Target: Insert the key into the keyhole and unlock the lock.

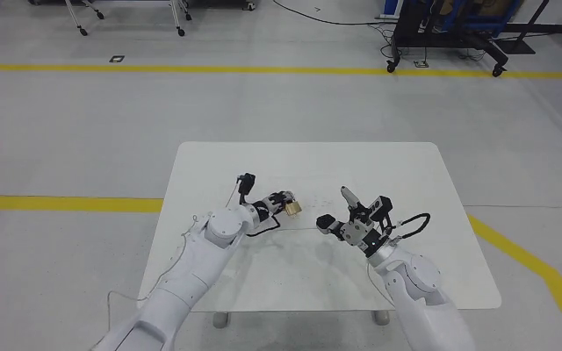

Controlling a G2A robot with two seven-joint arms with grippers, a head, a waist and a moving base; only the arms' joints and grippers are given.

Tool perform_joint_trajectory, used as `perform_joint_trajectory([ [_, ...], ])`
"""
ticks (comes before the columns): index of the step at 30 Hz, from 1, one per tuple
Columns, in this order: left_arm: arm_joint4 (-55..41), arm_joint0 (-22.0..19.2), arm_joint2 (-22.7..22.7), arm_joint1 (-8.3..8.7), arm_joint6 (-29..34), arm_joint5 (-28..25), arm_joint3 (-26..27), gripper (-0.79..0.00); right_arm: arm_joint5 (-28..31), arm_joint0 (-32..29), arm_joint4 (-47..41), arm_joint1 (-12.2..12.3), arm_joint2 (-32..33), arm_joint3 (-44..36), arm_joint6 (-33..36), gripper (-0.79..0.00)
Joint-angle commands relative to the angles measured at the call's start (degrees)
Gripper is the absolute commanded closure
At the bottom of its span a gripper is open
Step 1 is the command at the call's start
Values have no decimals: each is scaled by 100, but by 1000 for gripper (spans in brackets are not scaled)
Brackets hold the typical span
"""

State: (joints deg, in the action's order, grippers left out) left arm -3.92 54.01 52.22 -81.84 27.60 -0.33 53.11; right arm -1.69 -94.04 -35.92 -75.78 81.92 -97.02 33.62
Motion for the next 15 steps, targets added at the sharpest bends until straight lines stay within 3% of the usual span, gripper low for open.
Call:
perform_joint_trajectory([
  [1, -8, -68, -63, -33, 99, 103, -99, -446, 0, 0, 0, 0, 0, 0, 0, -785],
  [6, -37, -151, -108, -82, 125, 162, -285, -757, 0, 0, 0, 0, 0, 0, 0, -785],
  [7, -54, -172, -102, -89, 140, 158, -331, -785, 0, 0, 0, 0, 0, 0, 0, -785],
  [11, -144, -211, 4, -84, 145, 53, -385, -785, 0, 0, 0, 0, 0, 0, 0, -785],
  [15, 387, -101, 66, -9, -197, -299, -76, -785, 0, 0, 0, 0, 0, 0, 0, -785],
])
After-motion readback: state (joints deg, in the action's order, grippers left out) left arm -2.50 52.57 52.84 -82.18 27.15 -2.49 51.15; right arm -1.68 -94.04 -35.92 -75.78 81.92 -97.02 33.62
